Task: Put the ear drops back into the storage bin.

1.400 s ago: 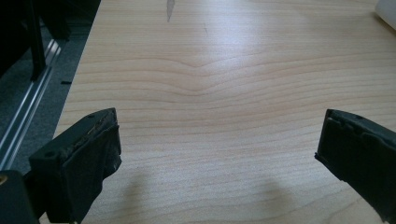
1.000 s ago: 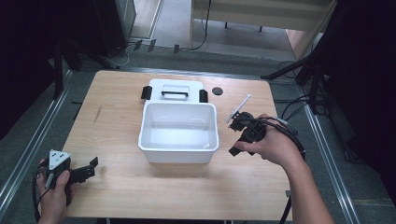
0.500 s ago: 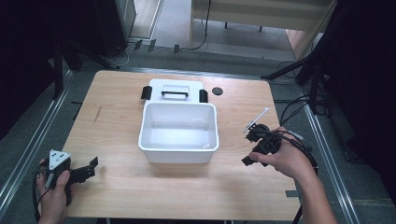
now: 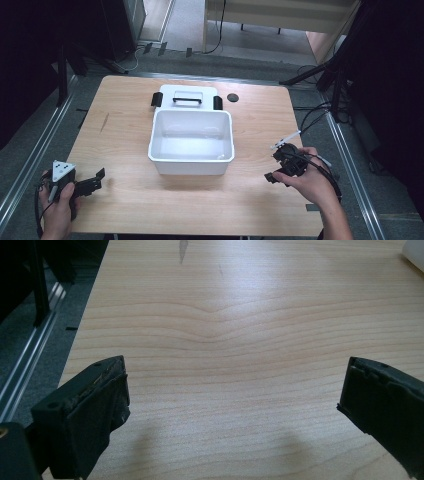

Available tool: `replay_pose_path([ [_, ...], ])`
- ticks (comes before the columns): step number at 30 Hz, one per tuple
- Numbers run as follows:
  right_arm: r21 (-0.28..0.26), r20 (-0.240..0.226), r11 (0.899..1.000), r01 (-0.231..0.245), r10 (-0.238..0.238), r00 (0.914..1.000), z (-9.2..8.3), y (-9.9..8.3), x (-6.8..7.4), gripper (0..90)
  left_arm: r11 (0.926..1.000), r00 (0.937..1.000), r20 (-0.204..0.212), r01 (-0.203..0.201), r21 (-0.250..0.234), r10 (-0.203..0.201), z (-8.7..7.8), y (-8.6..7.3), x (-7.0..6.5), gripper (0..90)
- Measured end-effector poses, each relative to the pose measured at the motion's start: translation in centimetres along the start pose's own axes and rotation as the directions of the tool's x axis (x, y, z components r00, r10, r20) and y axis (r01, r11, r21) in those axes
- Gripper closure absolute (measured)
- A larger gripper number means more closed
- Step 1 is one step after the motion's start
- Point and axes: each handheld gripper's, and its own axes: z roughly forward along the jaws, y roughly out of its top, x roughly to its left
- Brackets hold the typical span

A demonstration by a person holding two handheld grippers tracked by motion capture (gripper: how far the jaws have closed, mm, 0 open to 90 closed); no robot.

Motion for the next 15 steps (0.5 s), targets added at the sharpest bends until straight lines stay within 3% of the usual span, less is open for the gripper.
replay_pose_path([
  [4,-0.071,0.008,0.997,-0.037,0.038,0.9993,0.4,-1.0,-0.3,23.0,1.0,1.0,0.001,-0.002,0.001,0.002,0.0,0.0,0.0,0.1],
  [5,-0.112,0.01,0.991,-0.072,0.073,0.9973,0.8,-1.8,-0.5,21.1,1.0,1.0,0.0,-0.001,0.001,0.001,0.0,0.0,0.0,0.1],
  [9,-0.162,0.018,0.982,-0.098,0.103,0.9946,1.5,-2.8,-0.8,19.1,1.0,1.0,0.0,0.0,0.0,0.0,0.0,0.0,0.0,0.1],
  [11,-0.219,0.02,0.968,-0.123,0.13,0.9913,2.3,-3.8,-0.9,17.4,1.0,1.0,-0.001,-0.001,0.001,0.001,0.0,0.0,0.0,0.1],
  [12,-0.219,0.02,0.968,-0.123,0.13,0.9913,2.3,-3.8,-0.9,17.4,1.0,1.0,-0.001,-0.001,0.002,0.001,0.0,0.0,0.0,0.1],
  [14,-0.258,0.02,0.956,-0.14,0.15,0.9884,3.0,-4.5,-0.9,17.1,1.0,1.0,-0.001,0.0,0.004,0.0,0.0,0.0,0.0,0.1],
  [15,-0.286,0.02,0.946,-0.155,0.168,0.9857,3.6,-5.1,-0.7,15.2,1.0,1.0,-0.001,0.0,0.004,0.0,0.0,0.0,0.0,0.1],
])
